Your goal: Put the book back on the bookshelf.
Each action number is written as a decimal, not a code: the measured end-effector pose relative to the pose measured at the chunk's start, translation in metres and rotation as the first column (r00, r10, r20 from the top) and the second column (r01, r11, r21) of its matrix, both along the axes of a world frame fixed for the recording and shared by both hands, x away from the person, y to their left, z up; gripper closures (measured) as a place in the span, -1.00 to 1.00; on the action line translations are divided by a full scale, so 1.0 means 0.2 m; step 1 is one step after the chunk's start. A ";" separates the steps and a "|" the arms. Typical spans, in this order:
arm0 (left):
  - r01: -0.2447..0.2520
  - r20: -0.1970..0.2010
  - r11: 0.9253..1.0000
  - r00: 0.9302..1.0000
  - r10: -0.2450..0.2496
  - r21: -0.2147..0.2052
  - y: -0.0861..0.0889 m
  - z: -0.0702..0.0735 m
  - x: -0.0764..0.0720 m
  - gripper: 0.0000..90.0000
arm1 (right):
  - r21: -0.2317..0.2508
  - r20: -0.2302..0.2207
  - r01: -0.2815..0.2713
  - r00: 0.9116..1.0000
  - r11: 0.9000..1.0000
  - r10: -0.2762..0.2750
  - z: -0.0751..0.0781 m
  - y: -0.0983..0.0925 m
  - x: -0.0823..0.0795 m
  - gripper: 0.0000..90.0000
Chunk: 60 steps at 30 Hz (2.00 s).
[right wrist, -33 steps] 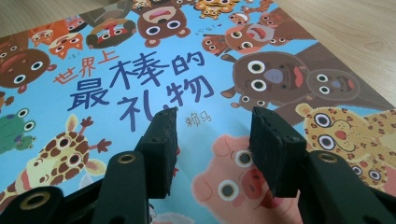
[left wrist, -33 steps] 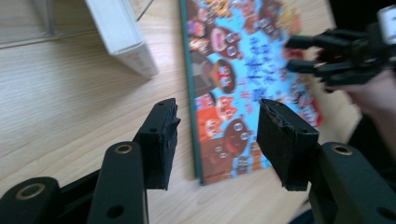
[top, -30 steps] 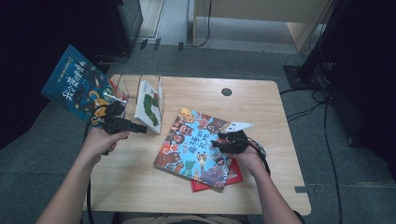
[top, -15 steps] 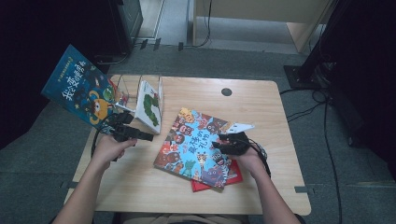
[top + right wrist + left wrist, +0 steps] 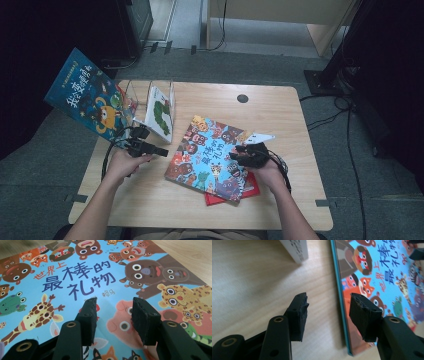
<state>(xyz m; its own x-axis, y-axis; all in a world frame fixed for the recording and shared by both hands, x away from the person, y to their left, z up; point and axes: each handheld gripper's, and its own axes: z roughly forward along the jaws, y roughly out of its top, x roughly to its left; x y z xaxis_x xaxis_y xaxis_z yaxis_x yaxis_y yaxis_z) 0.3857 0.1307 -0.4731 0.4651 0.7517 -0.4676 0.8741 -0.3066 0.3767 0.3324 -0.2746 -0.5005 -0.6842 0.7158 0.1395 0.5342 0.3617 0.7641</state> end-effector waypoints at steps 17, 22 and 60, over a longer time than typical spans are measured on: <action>-0.021 0.018 0.999 1.000 0.021 0.027 0.03 -0.08 -0.04 0.14 | -0.008 0.002 0.017 1.000 1.000 -0.017 0.00 -0.04 -0.06 0.27; -0.022 0.085 0.999 0.996 0.020 0.028 0.03 -0.09 -0.07 0.22 | -0.011 0.007 0.012 1.000 1.000 -0.012 0.00 -0.06 -0.08 0.42; 0.063 0.013 0.998 0.998 -0.063 -0.025 -0.14 -0.03 -0.03 0.12 | -0.029 -0.018 0.104 0.994 0.994 -0.105 0.01 -0.23 -0.18 0.99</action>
<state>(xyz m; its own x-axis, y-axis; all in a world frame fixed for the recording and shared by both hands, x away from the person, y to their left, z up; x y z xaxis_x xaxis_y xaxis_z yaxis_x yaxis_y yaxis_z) 0.3793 0.1033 -0.4789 0.5170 0.7089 -0.4798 0.8486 -0.3513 0.3955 0.2971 -0.3199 -0.4994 -0.6029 0.7869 0.1316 0.5851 0.3240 0.7434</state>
